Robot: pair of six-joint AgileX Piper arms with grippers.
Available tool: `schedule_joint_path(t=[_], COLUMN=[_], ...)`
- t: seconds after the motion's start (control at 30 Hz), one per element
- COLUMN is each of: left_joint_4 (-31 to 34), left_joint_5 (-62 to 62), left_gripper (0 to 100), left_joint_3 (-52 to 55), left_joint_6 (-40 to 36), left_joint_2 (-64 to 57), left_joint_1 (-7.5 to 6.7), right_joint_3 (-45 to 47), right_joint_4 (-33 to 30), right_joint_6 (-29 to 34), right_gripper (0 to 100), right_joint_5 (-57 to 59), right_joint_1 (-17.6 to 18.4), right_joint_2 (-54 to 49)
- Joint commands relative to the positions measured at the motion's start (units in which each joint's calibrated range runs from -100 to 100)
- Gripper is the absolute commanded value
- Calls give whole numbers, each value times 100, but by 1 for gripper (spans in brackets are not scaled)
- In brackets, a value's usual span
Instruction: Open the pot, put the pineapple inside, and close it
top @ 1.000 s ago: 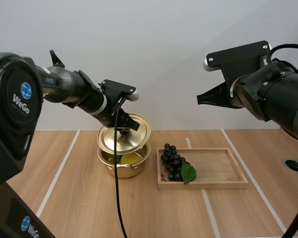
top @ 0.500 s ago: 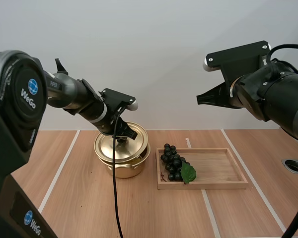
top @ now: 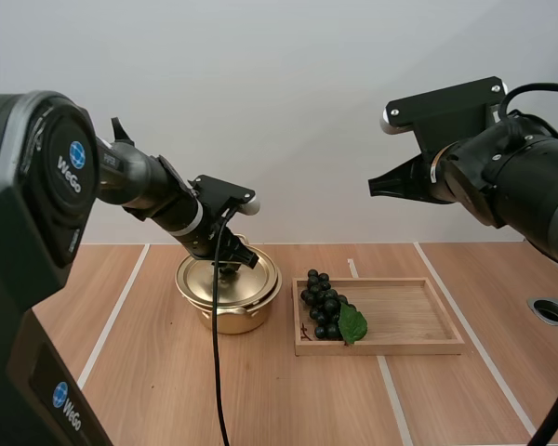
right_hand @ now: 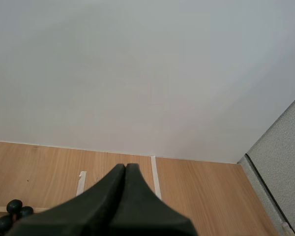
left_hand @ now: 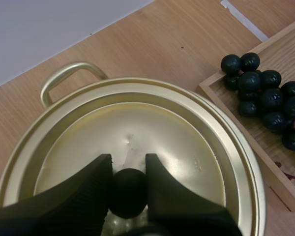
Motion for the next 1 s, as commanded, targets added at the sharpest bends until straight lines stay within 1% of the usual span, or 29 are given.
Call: schedule_joint_path(t=[0.0,0.2,0.57,0.63,0.67,0.73,0.8,0.9,0.97], left_joint_4=[-91,-218,-218,-218,-218,-218,-218,-218,-218], left_joint_5=[50,21,91,91,91,73,37,37,37], left_gripper=[0,0,0,3,6,19,34,63,78], left_joint_3=[8,8,8,8,8,8,8,8,8], left_joint_6=[-39,-1,-1,-1,-1,-1,-1,8,74], left_joint_2=[67,80,89,89,89,89,89,89,89], left_joint_1=[-26,-26,-26,-26,-26,-26,-26,-26,-26], right_joint_3=[15,15,15,15,15,15,15,15,15], right_joint_4=[-26,-26,-26,-26,-26,-26,-26,-26,-26], right_joint_6=[2,2,2,2,-7,-7,-7,-20,-20], right_gripper=[0,0,0,0,0,0,0,0,0], right_joint_5=[-38,-38,-38,-38,-38,-38,-38,-38,-38], right_joint_1=[-25,-25,-25,-25,-25,-25,-25,-25,-25], right_joint_2=[-26,-26,-26,-26,-26,-26,-26,-26,-26])
